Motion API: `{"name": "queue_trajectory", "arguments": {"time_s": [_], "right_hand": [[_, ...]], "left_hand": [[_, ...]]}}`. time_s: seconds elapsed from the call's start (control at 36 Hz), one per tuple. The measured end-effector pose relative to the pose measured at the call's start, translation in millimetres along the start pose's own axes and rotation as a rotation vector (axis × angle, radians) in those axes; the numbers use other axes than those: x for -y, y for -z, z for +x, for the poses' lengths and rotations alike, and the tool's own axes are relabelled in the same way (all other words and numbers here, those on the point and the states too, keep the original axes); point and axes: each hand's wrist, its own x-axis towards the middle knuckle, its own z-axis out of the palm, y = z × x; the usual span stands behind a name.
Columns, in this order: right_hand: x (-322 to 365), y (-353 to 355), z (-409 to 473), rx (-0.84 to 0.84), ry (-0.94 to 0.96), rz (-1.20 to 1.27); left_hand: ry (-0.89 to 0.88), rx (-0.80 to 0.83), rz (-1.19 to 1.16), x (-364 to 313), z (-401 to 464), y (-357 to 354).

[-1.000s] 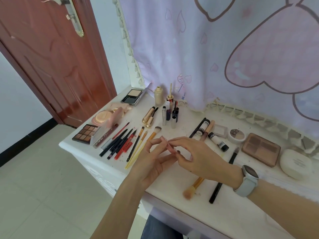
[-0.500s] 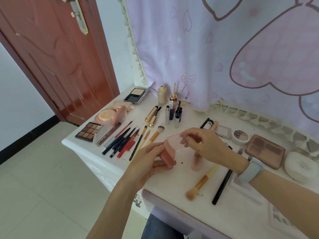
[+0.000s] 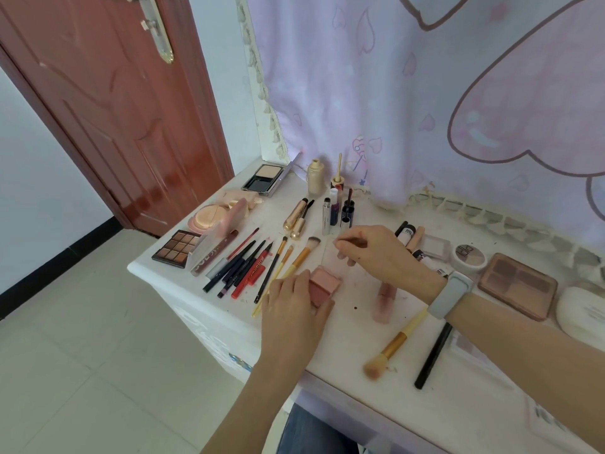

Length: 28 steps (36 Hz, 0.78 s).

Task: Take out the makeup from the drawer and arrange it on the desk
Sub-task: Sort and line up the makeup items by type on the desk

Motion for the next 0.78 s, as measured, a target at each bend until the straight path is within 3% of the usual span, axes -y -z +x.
{"name": "queue_trajectory", "arguments": {"time_s": [0.33, 0.47, 0.53, 0.61, 0.78], "right_hand": [[-15, 11, -3, -0.041, 0.078, 0.012], [-47, 56, 2, -0.082, 0.116, -0.292], [-56, 71, 12, -0.027, 0.153, -0.494], [-57, 78, 23, 0.094, 0.208, -0.599], [-50, 53, 26, 0.310, 0.430, -0.983]], "left_hand": [[-0.004, -0.202, -0.042, -3, -2, -16], [-0.003, -0.232, -0.029, -4, -3, -17], [-0.001, -0.243, -0.020, -4, -3, -17], [0.000, -0.264, -0.007, -5, -3, -17], [0.014, -0.279, 0.004, -6, -4, -17]]}}
